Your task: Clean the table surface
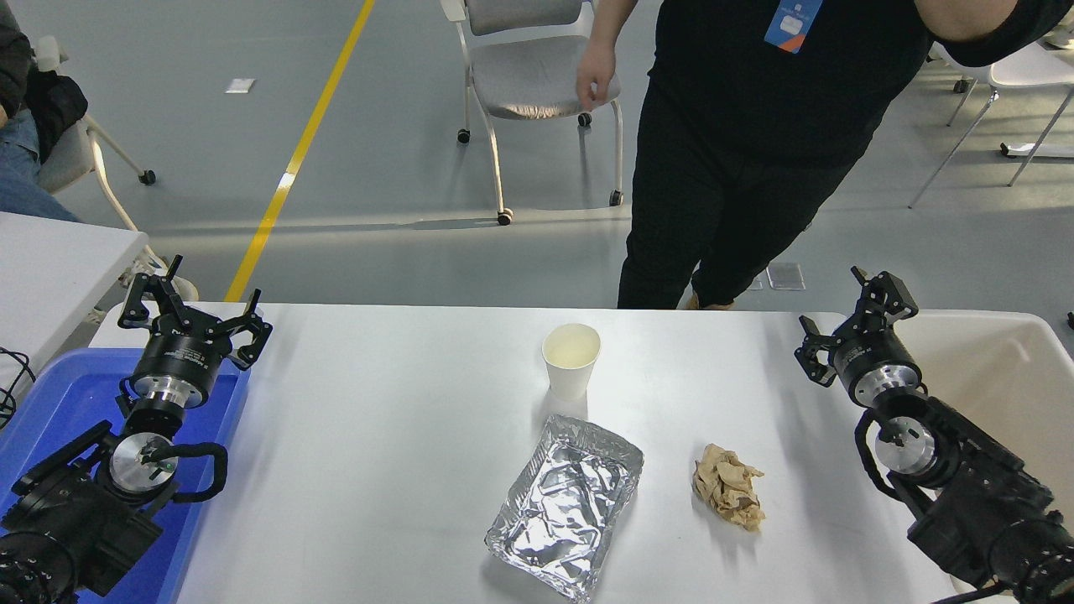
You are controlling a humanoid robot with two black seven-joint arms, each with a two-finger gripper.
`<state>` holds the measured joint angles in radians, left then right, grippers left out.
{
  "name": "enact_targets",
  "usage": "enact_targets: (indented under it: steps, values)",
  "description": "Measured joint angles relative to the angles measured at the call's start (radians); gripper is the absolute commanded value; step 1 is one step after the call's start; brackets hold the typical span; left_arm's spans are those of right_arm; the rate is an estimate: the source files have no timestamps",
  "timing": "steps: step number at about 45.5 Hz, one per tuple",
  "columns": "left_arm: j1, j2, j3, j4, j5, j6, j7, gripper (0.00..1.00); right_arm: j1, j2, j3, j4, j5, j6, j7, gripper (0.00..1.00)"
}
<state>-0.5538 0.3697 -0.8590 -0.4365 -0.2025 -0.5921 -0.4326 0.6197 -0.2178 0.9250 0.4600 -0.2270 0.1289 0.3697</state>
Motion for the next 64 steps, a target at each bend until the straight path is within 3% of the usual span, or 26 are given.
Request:
enact_targets:
  steps: [64]
  values:
    - [0.0,0.0,0.0,0.001,0.0,0.0,0.0,1.0,0.073,-0.02,-0.003,-0.055,0.0,0.002,-0.005,0.98]
